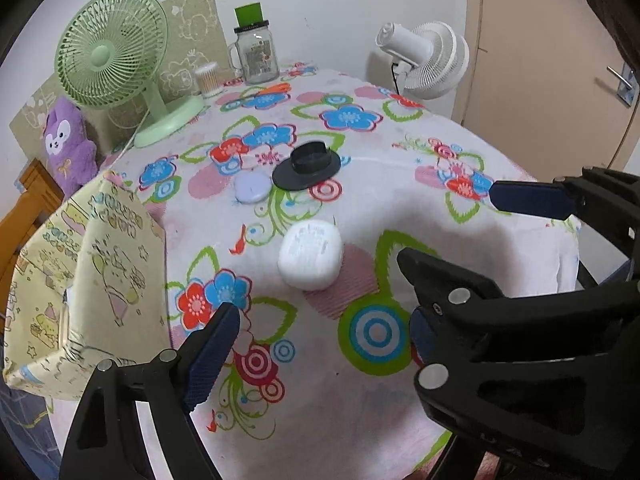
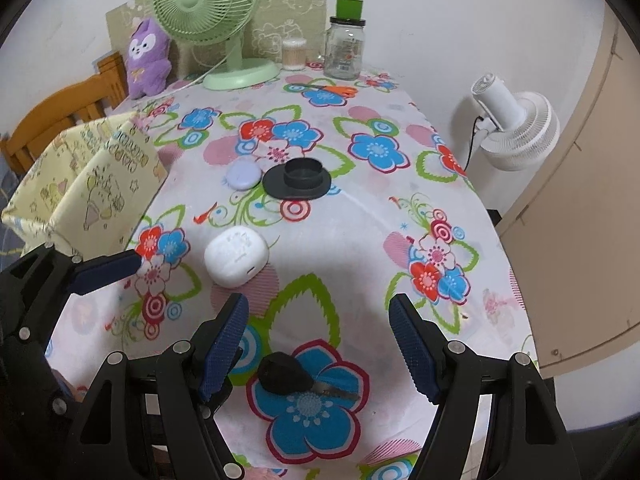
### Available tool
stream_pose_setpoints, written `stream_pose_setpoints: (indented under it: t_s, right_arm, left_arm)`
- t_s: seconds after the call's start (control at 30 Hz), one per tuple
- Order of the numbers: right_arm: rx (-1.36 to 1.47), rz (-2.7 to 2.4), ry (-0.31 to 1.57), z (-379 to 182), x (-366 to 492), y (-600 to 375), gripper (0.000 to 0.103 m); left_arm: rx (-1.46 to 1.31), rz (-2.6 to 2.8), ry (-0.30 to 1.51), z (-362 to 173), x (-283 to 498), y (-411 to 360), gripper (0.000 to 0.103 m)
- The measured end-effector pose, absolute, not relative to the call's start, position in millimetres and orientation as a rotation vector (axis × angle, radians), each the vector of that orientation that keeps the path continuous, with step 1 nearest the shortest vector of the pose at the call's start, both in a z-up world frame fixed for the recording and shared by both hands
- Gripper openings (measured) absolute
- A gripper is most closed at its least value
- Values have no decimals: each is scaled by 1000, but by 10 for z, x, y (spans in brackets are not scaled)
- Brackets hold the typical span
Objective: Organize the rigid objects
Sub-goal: 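Close the right gripper on the black car key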
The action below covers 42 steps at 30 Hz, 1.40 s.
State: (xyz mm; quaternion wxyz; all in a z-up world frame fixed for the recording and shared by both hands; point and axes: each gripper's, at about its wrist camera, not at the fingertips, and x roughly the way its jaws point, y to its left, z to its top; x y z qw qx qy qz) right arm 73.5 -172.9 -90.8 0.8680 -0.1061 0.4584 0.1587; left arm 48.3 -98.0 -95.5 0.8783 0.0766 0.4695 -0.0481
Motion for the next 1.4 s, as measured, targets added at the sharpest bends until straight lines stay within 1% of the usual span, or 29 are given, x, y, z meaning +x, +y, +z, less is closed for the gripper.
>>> stream_pose_setpoints:
  t_s: [0.4,0.5,0.7,0.9,0.97,1.03,1.07,1.4]
  right_arm:
    - [-226,371,1010,-1198,650,-1713,75]
    - [-220,378,1038,-1273,637,-1712,72]
    - [-210,374,1079,-1402,632,-1694,71]
    - [-205,339,1097,-1452,628,-1707,64]
    - [-204,338,1095,-1447,609,-1698,59]
    - [-214,350,1092,-1431,578,-1664,44]
    - [-216,347,1092,-1427,569,-1651,42]
    - [-211,328,1071,-1358,672,-1659,40]
  left_arm:
    - [175,-132,1016,-1188,344,-958,89]
    - [173,-146,1022,-1220,312,-953,89]
    - [174,-157,1044,-1305,300,-947,90]
    - [157,-162,1033,-1313,273,-920,90]
    - [159,-162,1031,-1312,270,-920,90]
    - [163,-162,1030,-1309,273,-923,90]
    - [159,-163,1029,-1309,274,-919,90]
    - [148,-170,1033,-1248,403,-941,89]
